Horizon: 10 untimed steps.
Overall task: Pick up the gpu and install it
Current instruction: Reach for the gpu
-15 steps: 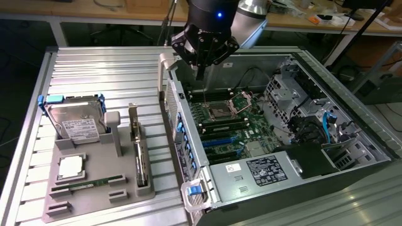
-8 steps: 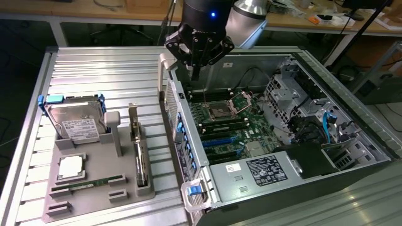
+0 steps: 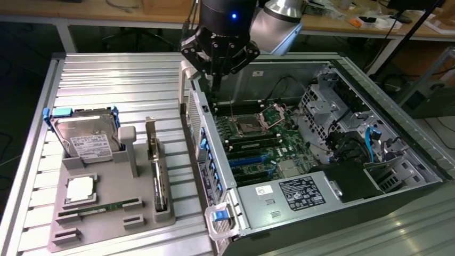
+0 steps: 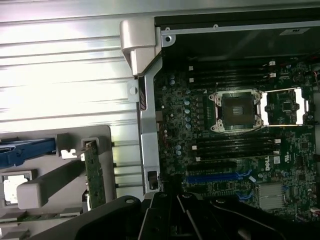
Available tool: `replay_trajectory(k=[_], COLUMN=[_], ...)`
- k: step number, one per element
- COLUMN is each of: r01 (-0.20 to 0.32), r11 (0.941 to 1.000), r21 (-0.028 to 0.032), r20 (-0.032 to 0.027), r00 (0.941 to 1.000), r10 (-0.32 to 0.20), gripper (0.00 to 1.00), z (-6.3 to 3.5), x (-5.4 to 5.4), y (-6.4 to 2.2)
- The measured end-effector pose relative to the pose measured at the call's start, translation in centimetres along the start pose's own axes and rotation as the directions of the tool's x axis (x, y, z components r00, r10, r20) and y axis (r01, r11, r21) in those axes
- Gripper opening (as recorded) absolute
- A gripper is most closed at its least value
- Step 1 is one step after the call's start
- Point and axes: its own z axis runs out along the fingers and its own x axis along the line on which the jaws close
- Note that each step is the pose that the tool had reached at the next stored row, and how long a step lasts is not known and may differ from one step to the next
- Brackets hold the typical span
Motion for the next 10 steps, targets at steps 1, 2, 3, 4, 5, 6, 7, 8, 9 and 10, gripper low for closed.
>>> replay_trajectory(k=[1,2,3,4,5,6,7,8,9,10], r01=[0.0,0.0,0.0,0.0,0.0,0.0,0.0,0.0,0.0,0.0], r11=[1.0,1.0,1.0,1.0,1.0,1.0,1.0,1.0,1.0,1.0], r21=[-0.0001,-0.0001,-0.0001,-0.0001,-0.0001,0.0,0.0,-0.0001,-0.0001,-0.0001], r20=[0.0001,0.0001,0.0001,0.0001,0.0001,0.0,0.0,0.0001,0.0001,0.0001], r00=[1.0,1.0,1.0,1.0,1.0,1.0,1.0,1.0,1.0,1.0], r10=[0.0,0.0,0.0,0.0,0.0,0.0,0.0,0.0,0.0,0.0], gripper=[0.11,0.11,0.11,0.11,0.11,0.11,0.11,0.11,0.11,0.11], z=[0.0,0.0,-0.01,-0.01,-0.02,-0.02,-0.03,-0.03,-0.03,-0.03], x=[0.1,0.3,0.5,0.6,0.7,0.9,1.0,1.1,1.2,1.3], y=[-0.01,-0.03,-0.04,-0.05,-0.06,-0.07,-0.09,-0.1,-0.11,-0.12])
